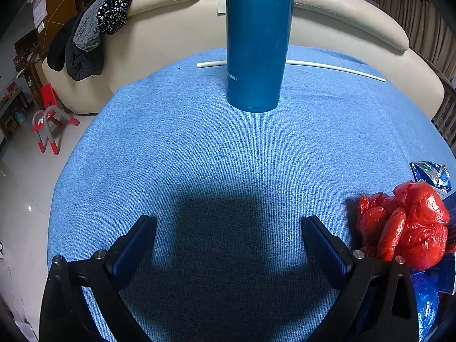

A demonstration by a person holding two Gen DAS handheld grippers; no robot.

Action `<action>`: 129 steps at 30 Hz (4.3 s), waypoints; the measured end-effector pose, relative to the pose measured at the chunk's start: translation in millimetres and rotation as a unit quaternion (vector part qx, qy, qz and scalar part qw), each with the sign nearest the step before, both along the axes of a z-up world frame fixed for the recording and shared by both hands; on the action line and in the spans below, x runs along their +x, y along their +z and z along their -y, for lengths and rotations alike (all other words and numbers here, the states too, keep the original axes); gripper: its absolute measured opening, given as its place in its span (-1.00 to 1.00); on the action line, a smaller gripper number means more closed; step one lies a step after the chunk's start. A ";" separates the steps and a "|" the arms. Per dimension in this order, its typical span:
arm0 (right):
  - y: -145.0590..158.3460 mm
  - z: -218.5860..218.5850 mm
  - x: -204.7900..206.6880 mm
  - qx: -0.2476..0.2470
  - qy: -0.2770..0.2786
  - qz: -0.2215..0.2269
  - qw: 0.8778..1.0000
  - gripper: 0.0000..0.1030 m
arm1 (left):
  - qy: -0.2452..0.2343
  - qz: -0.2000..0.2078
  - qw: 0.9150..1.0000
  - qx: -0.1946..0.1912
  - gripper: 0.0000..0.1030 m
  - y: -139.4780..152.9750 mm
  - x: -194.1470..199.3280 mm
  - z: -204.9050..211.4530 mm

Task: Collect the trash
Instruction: 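Move both tools toward the trash pile on the table, then grasp the black plastic bag with the right tool while the left tool grasps the blue bag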

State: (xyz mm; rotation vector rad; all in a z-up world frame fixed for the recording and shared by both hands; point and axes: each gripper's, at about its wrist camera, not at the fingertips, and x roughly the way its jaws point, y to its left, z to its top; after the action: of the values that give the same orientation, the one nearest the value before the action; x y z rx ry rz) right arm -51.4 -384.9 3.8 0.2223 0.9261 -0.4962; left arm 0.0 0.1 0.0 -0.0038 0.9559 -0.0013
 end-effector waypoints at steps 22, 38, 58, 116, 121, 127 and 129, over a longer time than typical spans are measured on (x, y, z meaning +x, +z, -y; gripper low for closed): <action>0.1 -0.6 0.0 0.000 0.000 0.000 1.000 1.00 | 0.000 -0.001 1.000 0.000 1.00 0.0 0.0 0.0; 47.1 -0.4 -48.5 -0.011 0.006 0.043 0.999 1.00 | -0.003 0.028 0.999 0.017 1.00 34.0 -35.3 -16.9; 81.5 -108.8 -181.1 -0.053 0.040 0.098 0.993 1.00 | -0.092 0.097 0.991 -0.009 1.00 86.4 -172.1 26.4; 80.6 -154.6 -226.9 -0.037 0.092 0.140 0.985 1.00 | -0.108 0.107 0.988 -0.019 1.00 88.5 -226.3 29.6; 79.8 -154.6 -227.6 -0.030 0.101 0.145 0.984 1.00 | -0.095 0.102 0.990 -0.025 1.00 80.3 -221.8 20.4; 85.8 -155.2 -213.3 -0.011 0.134 0.151 0.979 1.00 | -0.083 0.096 0.992 -0.026 1.00 67.1 -215.2 7.2; 89.6 -157.9 -200.3 -0.005 0.148 0.154 0.977 1.00 | -0.082 0.091 0.992 -0.029 1.00 63.1 -212.9 4.4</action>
State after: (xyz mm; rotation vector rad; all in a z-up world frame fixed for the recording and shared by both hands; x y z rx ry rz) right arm -251.7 -227.0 93.4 0.1429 0.6386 -0.1821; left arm -212.9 -4.3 63.1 0.0206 0.7705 -0.1793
